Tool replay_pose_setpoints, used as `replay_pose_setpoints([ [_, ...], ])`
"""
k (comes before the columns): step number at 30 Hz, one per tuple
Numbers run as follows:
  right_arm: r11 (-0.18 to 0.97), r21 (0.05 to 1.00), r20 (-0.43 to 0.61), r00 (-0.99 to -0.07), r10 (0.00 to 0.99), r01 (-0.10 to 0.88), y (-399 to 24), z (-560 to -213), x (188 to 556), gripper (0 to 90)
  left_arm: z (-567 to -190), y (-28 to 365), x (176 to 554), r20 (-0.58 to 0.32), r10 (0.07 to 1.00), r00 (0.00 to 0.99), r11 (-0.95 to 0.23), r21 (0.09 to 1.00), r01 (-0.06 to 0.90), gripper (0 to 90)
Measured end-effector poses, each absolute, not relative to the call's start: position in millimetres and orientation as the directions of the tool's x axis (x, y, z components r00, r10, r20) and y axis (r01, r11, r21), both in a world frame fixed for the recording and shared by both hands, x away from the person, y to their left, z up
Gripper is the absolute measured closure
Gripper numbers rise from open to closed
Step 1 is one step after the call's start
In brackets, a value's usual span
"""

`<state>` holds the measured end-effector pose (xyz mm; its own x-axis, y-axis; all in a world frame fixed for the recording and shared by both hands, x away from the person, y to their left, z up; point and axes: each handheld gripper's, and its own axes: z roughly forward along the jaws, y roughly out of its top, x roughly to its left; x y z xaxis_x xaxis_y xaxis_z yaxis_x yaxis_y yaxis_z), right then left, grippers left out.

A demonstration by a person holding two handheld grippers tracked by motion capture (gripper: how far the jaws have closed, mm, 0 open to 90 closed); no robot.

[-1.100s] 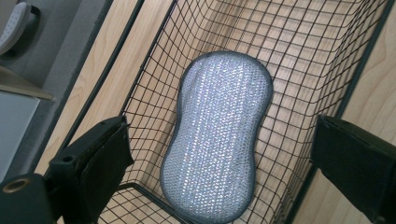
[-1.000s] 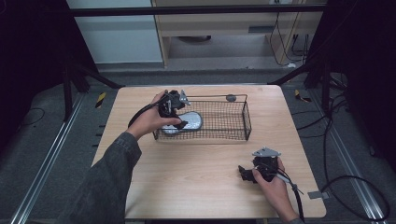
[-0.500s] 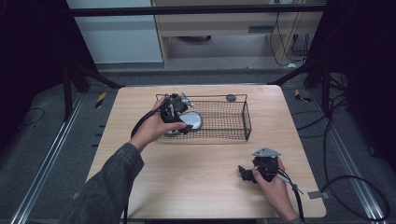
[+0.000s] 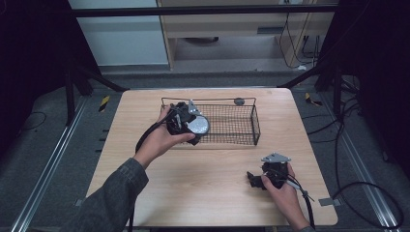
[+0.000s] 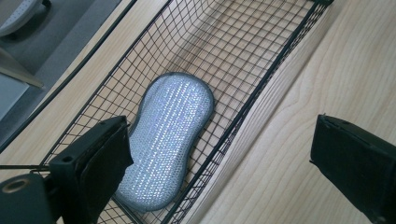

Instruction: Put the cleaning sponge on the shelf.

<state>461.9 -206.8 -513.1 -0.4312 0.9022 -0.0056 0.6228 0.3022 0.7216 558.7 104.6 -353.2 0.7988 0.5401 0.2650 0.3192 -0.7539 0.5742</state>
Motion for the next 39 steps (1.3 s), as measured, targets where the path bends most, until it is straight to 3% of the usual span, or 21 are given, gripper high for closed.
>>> replay_pose_setpoints([
  [13, 0.303, 0.722, -0.006, -0.432, 0.902, 0.622, -206.8, -513.4, 462.6, 0.4, -358.0, 123.0, 532.5, 0.234, 0.605, 0.761, -0.7, 0.612, 0.368, 4.0],
  [23, 0.302, 0.722, -0.005, -0.431, 0.902, 0.622, -206.7, -513.3, 462.6, 0.4, -361.5, 161.5, 516.0, 0.187, 0.672, 0.716, -0.635, 0.644, 0.427, 4.4],
  [39, 0.301, 0.722, -0.004, -0.431, 0.902, 0.623, -206.7, -513.3, 462.6, 0.4, -386.3, 207.1, 504.7, 0.258, 0.709, 0.657, -0.641, 0.623, 0.448, 4.6],
])
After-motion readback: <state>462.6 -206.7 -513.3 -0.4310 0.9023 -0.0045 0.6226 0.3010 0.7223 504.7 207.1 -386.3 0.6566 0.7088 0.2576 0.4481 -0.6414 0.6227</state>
